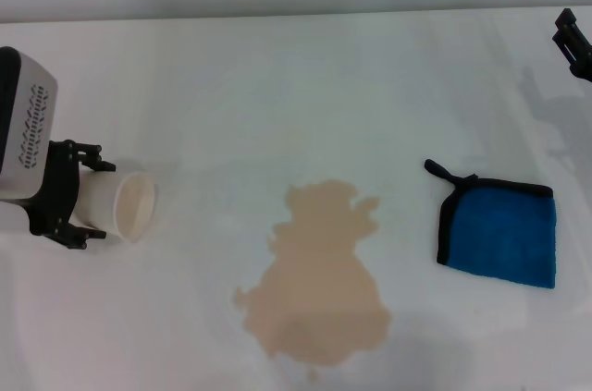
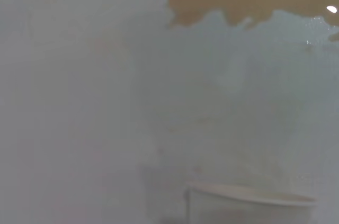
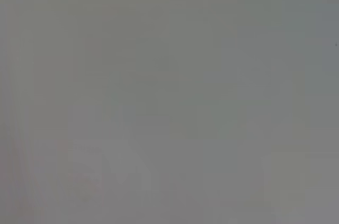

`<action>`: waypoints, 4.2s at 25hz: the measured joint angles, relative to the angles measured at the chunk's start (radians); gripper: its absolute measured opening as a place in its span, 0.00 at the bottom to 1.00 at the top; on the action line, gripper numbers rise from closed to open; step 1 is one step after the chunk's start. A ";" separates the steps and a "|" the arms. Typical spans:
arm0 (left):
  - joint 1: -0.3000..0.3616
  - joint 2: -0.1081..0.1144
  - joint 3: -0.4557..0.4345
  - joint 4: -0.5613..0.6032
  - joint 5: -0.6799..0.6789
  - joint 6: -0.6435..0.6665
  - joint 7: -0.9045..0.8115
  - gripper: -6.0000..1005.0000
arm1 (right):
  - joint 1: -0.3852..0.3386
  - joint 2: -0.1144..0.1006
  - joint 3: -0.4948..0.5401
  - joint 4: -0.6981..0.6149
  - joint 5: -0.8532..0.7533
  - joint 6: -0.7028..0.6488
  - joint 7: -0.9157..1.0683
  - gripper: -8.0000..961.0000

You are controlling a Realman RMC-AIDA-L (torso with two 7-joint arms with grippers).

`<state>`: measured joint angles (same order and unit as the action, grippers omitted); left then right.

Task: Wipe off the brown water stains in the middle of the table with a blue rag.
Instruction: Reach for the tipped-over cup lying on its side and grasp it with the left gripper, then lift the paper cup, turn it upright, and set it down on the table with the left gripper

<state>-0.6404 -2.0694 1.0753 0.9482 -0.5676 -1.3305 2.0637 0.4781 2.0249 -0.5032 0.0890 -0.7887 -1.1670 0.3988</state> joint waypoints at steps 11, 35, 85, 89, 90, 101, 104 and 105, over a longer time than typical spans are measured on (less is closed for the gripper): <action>-0.001 -0.003 -0.001 -0.016 -0.011 0.010 -0.003 0.84 | -0.002 -0.001 0.000 0.000 0.001 0.001 0.000 0.86; 0.161 -0.004 -0.207 -0.324 -0.994 0.051 0.361 0.66 | -0.020 -0.002 0.000 -0.004 0.002 0.016 0.001 0.86; 0.002 -0.034 -0.206 -1.025 -1.687 0.398 0.639 0.67 | -0.017 0.002 0.002 0.000 0.002 0.009 0.028 0.86; 0.001 -0.034 -0.204 -1.027 -1.685 0.398 0.639 0.69 | -0.022 0.002 0.002 0.000 0.002 0.006 0.029 0.86; 0.001 -0.034 -0.203 -1.028 -1.681 0.398 0.638 0.69 | -0.022 0.002 0.002 0.000 0.002 0.006 0.029 0.86; 0.010 -0.035 -0.205 -1.042 -1.596 0.397 0.643 0.72 | -0.032 0.001 0.002 0.000 0.001 -0.005 0.029 0.86; 0.022 -0.035 -0.207 -1.045 -1.603 0.377 0.643 0.73 | -0.034 0.002 0.002 0.000 0.001 -0.011 0.029 0.86; 0.027 -0.035 -0.208 -1.045 -1.604 0.370 0.643 0.73 | -0.035 0.001 0.002 0.000 0.002 -0.011 0.029 0.86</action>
<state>-0.6135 -2.1047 0.8676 -0.0968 -2.1716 -0.9600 2.7069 0.4435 2.0264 -0.5016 0.0890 -0.7871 -1.1783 0.4280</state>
